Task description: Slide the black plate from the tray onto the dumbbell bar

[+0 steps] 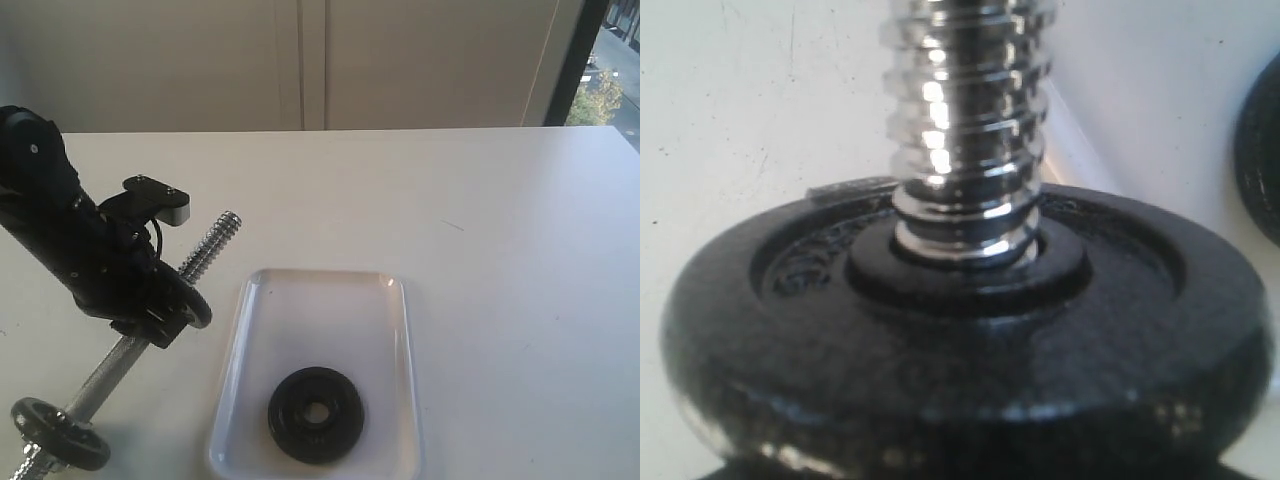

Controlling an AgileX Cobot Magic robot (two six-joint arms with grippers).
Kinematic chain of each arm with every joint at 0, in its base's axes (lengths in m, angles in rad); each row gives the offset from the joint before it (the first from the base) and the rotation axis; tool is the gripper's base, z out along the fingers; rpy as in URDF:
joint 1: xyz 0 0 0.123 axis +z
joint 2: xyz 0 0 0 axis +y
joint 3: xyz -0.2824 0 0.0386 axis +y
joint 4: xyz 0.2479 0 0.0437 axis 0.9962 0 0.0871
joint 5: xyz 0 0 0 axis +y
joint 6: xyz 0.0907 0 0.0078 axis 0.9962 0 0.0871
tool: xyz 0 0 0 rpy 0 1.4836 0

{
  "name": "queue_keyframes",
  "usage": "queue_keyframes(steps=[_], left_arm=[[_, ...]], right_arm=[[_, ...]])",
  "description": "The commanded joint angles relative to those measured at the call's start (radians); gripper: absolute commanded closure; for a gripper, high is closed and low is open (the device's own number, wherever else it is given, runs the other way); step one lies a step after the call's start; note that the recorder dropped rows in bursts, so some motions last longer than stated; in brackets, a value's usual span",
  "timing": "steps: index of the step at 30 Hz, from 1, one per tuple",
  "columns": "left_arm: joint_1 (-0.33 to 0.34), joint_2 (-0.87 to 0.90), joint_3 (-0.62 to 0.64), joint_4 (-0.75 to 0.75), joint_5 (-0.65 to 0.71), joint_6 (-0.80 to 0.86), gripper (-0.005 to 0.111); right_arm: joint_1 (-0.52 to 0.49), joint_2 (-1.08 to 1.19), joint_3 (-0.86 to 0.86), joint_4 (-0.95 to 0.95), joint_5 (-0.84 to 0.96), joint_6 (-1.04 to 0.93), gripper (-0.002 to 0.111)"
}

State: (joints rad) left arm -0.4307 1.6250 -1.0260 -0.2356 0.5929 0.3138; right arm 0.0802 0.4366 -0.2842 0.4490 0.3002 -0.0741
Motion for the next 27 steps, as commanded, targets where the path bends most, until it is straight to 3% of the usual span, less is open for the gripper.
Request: queue_keyframes(steps=[1,4,7,9,15,18,23,25,27], left_arm=[[-0.001,-0.042,-0.010,-0.047,-0.005,0.001,0.107],[-0.001,-0.042,-0.010,-0.047,-0.021,0.001,0.107],[-0.001,-0.042,-0.010,-0.047,-0.047,0.001,0.107],[-0.001,-0.042,-0.010,-0.047,-0.054,0.001,0.107],[-0.001,-0.042,-0.010,-0.047,-0.062,0.001,0.107],[-0.001,-0.042,-0.010,-0.047,-0.062,0.001,0.107],[-0.001,-0.042,-0.010,-0.047,-0.062,0.001,0.107],[-0.001,-0.042,-0.010,-0.049,-0.061,0.001,0.107],[-0.001,-0.042,-0.010,-0.049,-0.064,0.001,0.107]], right_arm=[[0.110,0.503,-0.332,0.228,0.296,-0.475,0.108],[0.245,0.753,-0.521,-0.041,0.380,-0.335,0.108],[0.473,0.924,-0.689,-0.501,0.473,-0.001,0.108],[0.562,0.999,-0.743,-0.577,0.517,0.030,0.108],[0.703,1.172,-0.829,-0.522,0.514,-0.078,0.106],[0.724,1.233,-0.846,-0.436,0.510,-0.080,0.084],[0.726,1.291,-0.847,-0.396,0.465,-0.086,0.014],[0.726,1.311,-0.847,-0.398,0.458,-0.090,0.003],[0.726,1.325,-0.847,-0.392,0.448,-0.100,0.003]])
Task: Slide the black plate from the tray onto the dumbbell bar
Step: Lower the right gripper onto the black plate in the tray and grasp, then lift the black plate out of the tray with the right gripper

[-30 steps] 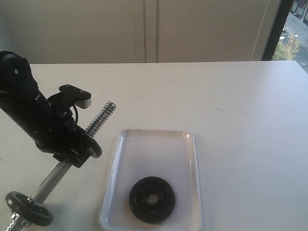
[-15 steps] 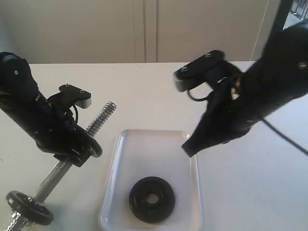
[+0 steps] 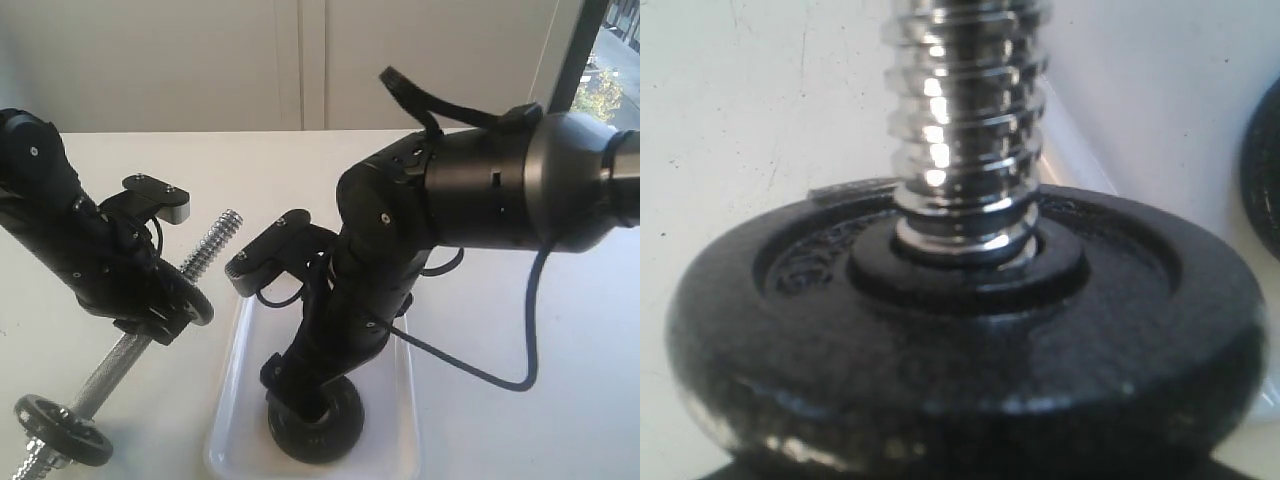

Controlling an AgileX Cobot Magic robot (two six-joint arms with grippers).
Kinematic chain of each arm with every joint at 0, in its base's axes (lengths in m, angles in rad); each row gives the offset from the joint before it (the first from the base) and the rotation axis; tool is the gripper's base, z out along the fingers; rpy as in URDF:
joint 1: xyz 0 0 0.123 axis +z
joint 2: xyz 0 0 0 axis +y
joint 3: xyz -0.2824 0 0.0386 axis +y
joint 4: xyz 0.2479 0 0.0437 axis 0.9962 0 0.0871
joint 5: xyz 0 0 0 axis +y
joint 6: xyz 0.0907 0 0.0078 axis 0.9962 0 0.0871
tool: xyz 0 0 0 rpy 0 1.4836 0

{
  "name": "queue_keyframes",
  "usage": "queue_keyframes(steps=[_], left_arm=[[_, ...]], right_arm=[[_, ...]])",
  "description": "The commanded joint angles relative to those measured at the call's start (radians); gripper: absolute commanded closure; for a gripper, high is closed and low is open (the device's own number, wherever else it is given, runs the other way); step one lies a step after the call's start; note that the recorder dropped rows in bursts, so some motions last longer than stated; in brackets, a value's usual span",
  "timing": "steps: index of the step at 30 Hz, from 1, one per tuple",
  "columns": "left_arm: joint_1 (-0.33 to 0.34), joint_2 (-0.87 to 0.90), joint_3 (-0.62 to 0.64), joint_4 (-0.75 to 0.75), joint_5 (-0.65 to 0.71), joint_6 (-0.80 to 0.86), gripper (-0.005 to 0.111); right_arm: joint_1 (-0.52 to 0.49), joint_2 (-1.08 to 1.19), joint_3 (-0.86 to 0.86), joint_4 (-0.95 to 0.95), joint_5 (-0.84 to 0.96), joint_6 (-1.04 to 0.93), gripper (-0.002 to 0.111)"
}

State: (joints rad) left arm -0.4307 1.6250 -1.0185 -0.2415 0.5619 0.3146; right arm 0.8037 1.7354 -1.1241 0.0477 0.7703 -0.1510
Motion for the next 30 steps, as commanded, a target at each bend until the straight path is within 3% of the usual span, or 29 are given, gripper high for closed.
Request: queue_keyframes(steps=[1,12,23,30], left_arm=[[-0.001,-0.042,-0.018,-0.043,-0.035,0.000,0.107],[-0.001,-0.042,-0.018,-0.043,-0.037,0.000,0.107],[-0.001,-0.042,-0.018,-0.043,-0.037,0.000,0.107],[-0.001,-0.042,-0.018,-0.043,-0.039,0.000,0.107]], right_arm=[[0.002,0.036,-0.007,0.021,-0.026,-0.023,0.003],[0.009,0.104,-0.007,0.017,-0.061,-0.027,0.003],[0.088,0.194,-0.007,-0.104,-0.098,-0.017,0.003],[0.093,0.253,-0.003,-0.213,-0.060,0.113,0.003]])
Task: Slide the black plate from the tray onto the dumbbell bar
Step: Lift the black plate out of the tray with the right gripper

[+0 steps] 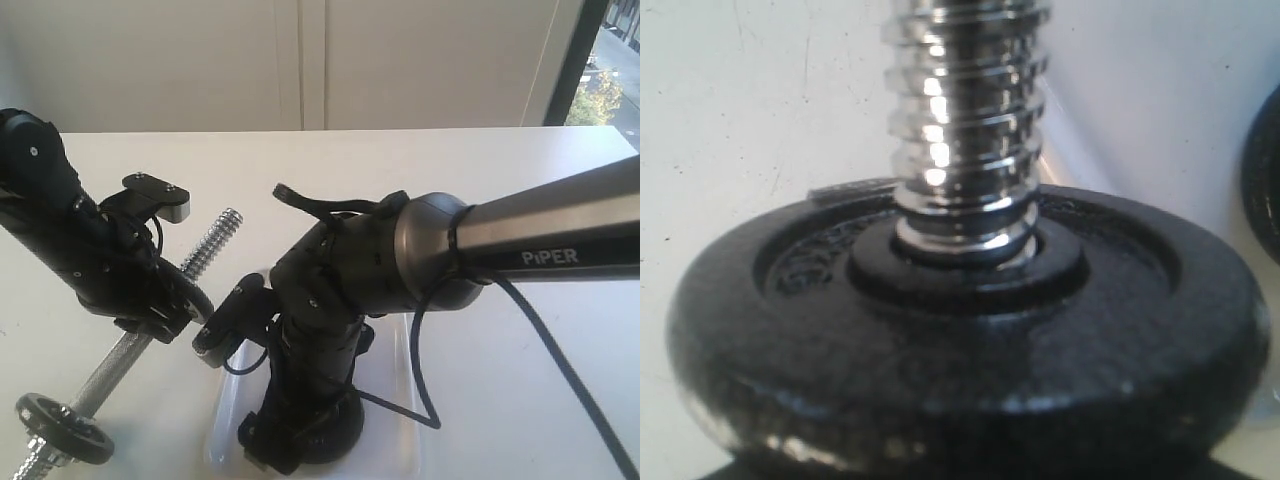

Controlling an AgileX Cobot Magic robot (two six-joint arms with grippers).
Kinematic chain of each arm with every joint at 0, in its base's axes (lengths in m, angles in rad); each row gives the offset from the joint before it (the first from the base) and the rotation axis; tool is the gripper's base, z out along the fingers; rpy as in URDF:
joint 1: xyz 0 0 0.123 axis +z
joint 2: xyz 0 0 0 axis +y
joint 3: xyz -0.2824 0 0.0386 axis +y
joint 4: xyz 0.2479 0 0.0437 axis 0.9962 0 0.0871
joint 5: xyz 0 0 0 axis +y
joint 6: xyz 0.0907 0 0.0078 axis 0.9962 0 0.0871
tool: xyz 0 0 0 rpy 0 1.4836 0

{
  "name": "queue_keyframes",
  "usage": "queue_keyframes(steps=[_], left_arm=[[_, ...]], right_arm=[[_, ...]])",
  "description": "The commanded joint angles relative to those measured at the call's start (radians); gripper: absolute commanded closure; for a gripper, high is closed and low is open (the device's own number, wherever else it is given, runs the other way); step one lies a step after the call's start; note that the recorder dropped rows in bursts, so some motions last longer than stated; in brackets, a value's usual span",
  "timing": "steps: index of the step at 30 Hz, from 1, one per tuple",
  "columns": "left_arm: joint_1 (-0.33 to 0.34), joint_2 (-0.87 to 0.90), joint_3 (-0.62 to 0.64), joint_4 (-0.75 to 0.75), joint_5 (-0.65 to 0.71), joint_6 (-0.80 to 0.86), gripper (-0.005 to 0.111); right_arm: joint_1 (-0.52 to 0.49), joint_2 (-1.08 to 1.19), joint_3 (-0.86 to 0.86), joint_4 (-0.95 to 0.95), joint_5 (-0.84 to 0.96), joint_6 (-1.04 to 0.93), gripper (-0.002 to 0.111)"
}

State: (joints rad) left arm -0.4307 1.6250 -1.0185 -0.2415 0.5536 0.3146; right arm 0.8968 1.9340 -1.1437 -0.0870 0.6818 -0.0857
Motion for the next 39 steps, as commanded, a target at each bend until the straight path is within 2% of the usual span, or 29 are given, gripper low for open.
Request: queue_keyframes(steps=[1,7,22,25,27,29,31,35,39], left_arm=[[-0.001,-0.042,-0.018,-0.043,-0.031,0.000,0.107],[-0.001,-0.042,-0.018,-0.043,-0.031,0.000,0.107],[-0.001,-0.042,-0.018,-0.043,-0.031,0.000,0.107],[-0.001,-0.042,-0.018,-0.043,-0.031,0.000,0.107],[-0.001,-0.042,-0.018,-0.043,-0.031,0.000,0.107],[-0.001,-0.042,-0.018,-0.043,-0.031,0.000,0.107],[-0.001,-0.042,-0.018,-0.043,-0.031,0.000,0.107],[-0.001,-0.042,-0.018,-0.043,-0.031,0.000,0.107],[-0.001,-0.042,-0.018,-0.043,-0.031,0.000,0.107]], right_arm=[[0.000,0.059,0.017,-0.078,0.036,0.045,0.003],[0.000,0.072,0.017,-0.074,0.104,0.045,0.003],[0.000,0.097,0.018,-0.015,0.123,0.115,0.003],[0.000,0.117,0.018,-0.015,0.138,0.123,0.008],[0.000,0.135,0.018,-0.015,0.160,0.149,0.015],[0.000,0.159,0.018,-0.015,0.181,0.187,0.030],[0.000,0.178,0.018,-0.018,0.194,0.218,0.051],[-0.002,0.182,0.016,-0.035,0.202,0.221,0.105],[-0.039,0.131,-0.004,-0.053,0.214,0.192,0.108]])
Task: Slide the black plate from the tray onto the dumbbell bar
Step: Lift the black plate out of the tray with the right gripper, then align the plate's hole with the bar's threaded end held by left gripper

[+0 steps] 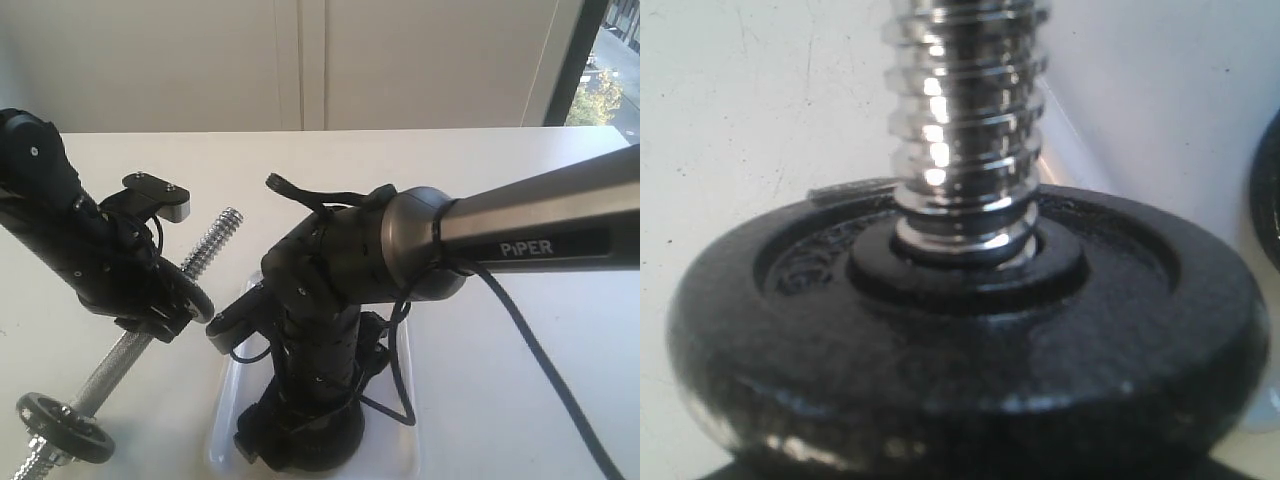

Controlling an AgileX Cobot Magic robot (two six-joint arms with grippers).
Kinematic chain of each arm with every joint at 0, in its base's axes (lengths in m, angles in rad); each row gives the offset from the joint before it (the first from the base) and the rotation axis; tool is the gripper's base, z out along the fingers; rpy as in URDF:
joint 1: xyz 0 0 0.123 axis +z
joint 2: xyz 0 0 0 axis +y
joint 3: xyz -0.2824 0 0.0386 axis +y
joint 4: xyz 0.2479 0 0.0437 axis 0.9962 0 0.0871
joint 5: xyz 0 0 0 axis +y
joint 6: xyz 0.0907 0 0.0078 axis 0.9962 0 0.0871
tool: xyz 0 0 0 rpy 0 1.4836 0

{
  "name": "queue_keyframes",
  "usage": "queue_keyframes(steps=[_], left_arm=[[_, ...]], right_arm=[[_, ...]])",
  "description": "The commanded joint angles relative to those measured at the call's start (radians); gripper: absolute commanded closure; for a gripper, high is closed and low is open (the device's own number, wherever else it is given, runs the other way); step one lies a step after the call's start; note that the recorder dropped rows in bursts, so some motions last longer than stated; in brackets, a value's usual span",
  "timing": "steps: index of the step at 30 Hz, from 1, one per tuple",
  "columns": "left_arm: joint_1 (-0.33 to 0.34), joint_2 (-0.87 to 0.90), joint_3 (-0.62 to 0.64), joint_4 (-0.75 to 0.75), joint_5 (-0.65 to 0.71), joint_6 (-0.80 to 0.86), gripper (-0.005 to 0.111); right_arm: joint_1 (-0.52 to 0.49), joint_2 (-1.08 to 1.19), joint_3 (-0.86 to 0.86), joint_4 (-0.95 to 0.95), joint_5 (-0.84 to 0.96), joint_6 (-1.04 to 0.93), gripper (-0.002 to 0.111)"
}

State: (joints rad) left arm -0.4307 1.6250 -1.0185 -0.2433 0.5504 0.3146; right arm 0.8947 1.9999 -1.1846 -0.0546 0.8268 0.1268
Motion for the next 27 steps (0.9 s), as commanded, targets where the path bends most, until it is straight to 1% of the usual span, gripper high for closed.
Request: queue_keyframes(steps=[1,4,7,11,13,14,21,24,27], left_arm=[[-0.001,-0.042,-0.018,-0.041,-0.028,0.000,0.107],[-0.001,-0.042,-0.018,-0.041,-0.028,0.000,0.107],[-0.001,-0.042,-0.018,-0.041,-0.028,0.003,0.107],[-0.001,-0.042,-0.018,-0.041,-0.028,0.029,0.107],[-0.001,-0.042,-0.018,-0.041,-0.028,0.029,0.107],[-0.001,-0.042,-0.018,-0.041,-0.028,0.029,0.107],[-0.001,-0.042,-0.018,-0.049,-0.024,0.077,0.107],[-0.001,-0.042,-0.018,-0.087,-0.017,0.121,0.107],[-0.001,-0.042,-0.018,-0.126,-0.008,0.175,0.107]], right_arm=[[-0.051,0.050,0.028,-0.078,0.077,-0.034,0.108],[-0.126,-0.011,-0.024,-0.025,0.095,-0.103,0.108],[-0.225,-0.058,-0.093,0.108,0.113,-0.213,0.108],[-0.375,-0.081,-0.201,0.421,0.173,-0.443,0.108],[-0.431,-0.081,-0.240,0.573,0.204,-0.527,0.108],[-0.459,-0.081,-0.259,0.621,0.220,-0.561,0.108],[-0.548,-0.039,-0.348,0.891,0.327,-0.690,0.108],[-0.584,0.001,-0.389,1.056,0.394,-0.741,0.108],[-0.608,0.048,-0.427,1.176,0.394,-0.753,0.108]])
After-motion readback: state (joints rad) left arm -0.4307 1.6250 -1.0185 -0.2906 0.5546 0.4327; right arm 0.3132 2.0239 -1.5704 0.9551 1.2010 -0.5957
